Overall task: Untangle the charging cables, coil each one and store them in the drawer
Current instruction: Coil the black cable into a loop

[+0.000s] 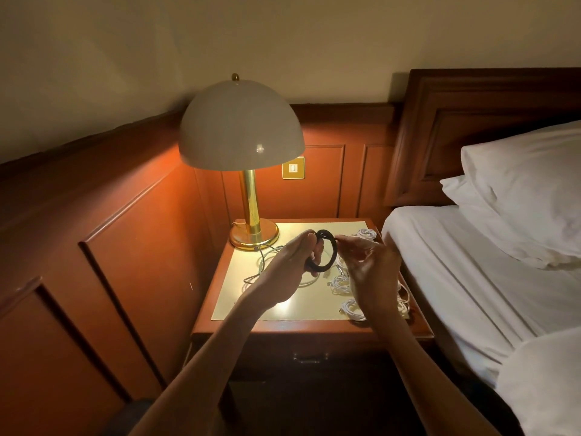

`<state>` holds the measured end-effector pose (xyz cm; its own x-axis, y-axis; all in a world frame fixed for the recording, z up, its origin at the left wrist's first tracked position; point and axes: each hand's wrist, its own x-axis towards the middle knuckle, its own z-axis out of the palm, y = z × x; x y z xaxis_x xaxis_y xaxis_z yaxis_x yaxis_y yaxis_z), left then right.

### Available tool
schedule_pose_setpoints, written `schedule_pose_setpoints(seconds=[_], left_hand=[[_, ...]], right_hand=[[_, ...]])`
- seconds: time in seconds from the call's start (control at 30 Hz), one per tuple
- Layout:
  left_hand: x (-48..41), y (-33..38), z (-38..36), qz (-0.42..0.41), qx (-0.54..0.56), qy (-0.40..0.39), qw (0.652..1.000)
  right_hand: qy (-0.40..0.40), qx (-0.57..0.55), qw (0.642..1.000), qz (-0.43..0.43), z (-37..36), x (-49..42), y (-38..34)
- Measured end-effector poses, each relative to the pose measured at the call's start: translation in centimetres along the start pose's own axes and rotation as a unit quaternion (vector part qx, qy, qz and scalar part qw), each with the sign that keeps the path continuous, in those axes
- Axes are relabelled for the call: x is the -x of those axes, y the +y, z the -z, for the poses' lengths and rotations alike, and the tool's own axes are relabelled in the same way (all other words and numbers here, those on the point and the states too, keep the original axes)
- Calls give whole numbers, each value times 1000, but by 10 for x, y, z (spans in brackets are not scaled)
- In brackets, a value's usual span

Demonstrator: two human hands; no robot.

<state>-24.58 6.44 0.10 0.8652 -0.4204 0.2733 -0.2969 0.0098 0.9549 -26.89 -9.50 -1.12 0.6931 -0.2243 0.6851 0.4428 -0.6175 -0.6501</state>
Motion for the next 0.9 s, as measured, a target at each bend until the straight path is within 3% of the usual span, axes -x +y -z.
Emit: schedule_pose_setpoints(seconds=[0.07,0.13,0.27,0.33,0.47,0.6,0.67,0.73,0.9], left_hand=[[-1,1,2,-2,-5,10,1000],[-1,1,6,11,-12,16,1000],[-1,2,12,-3,-81,62,995],[0,2,12,-14,-108,79,991],[2,-1,12,-20,-161,116,980],[0,-7,12,-31,-170,113,979],[-1,-9,12,-30,-162,106,981],[0,-8,12,-20,-149,100,983],[3,-11,12,-20,-130,99,986]], right_hand=[[-19,-177,977,-116,-2,-3,-8],[-47,-307,928,-204,-3,-4,-13],[-156,-451,801,-361,-6,-7,-5],[-194,-475,758,-403,-6,-7,-4],[-222,-512,718,-416,-8,-4,-8],[-188,-443,774,-411,-10,-1,-18],[-183,-438,774,-419,-12,0,-19],[-205,-456,746,-441,-12,-2,-19],[-270,-541,628,-489,-5,-6,-23]])
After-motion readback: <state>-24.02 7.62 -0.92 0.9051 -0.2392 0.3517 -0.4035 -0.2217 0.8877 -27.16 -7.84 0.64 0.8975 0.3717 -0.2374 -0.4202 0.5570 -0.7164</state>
